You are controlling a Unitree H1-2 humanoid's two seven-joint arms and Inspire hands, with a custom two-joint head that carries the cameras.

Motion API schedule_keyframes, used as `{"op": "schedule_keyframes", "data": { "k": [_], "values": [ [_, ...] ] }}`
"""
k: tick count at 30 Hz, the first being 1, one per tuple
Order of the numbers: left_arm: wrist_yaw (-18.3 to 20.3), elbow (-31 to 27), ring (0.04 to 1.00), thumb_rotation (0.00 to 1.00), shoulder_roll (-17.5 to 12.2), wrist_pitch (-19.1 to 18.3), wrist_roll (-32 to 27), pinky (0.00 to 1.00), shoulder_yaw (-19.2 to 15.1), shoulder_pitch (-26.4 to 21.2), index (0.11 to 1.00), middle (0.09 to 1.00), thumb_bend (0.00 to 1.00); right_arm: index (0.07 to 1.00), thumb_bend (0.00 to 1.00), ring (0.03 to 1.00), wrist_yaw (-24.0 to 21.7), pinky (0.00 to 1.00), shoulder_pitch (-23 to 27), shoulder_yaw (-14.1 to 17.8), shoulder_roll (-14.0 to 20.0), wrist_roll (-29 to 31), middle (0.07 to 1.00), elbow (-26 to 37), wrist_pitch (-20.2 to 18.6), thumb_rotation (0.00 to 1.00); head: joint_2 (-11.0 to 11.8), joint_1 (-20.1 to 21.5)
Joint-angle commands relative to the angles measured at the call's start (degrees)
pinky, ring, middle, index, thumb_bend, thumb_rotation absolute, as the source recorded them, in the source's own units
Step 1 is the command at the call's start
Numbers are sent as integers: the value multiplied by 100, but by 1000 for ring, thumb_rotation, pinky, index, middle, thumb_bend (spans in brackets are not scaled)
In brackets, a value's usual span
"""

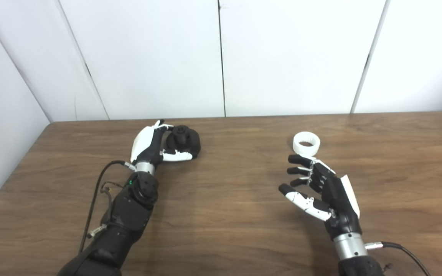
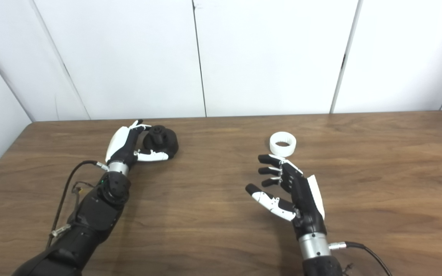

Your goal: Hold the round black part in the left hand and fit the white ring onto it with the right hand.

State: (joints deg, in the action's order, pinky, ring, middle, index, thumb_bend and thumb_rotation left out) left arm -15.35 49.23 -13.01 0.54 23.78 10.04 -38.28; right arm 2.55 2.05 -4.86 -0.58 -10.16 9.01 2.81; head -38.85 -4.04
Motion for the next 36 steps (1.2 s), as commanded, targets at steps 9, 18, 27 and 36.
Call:
{"op": "schedule_keyframes", "data": {
  "k": [9,18,27,36],
  "values": [
    [155,-48,969,216,-14,-163,55,869,137,148,635,973,908,704,653,687,-10,545,137,24,-8,41,756,226,95,262,-7,-14],
    [251,-476,966,219,12,-250,62,841,213,382,628,970,919,702,647,688,-28,550,157,25,-11,90,755,224,120,249,4,-57],
    [352,-1214,947,234,49,-408,161,837,361,760,611,966,930,705,656,688,-17,557,161,20,-19,78,753,220,97,269,9,-73],
    [587,-1835,966,226,65,-544,160,876,480,1155,626,971,921,706,652,683,9,555,176,21,-17,33,750,215,114,263,11,-103]
  ]
}}
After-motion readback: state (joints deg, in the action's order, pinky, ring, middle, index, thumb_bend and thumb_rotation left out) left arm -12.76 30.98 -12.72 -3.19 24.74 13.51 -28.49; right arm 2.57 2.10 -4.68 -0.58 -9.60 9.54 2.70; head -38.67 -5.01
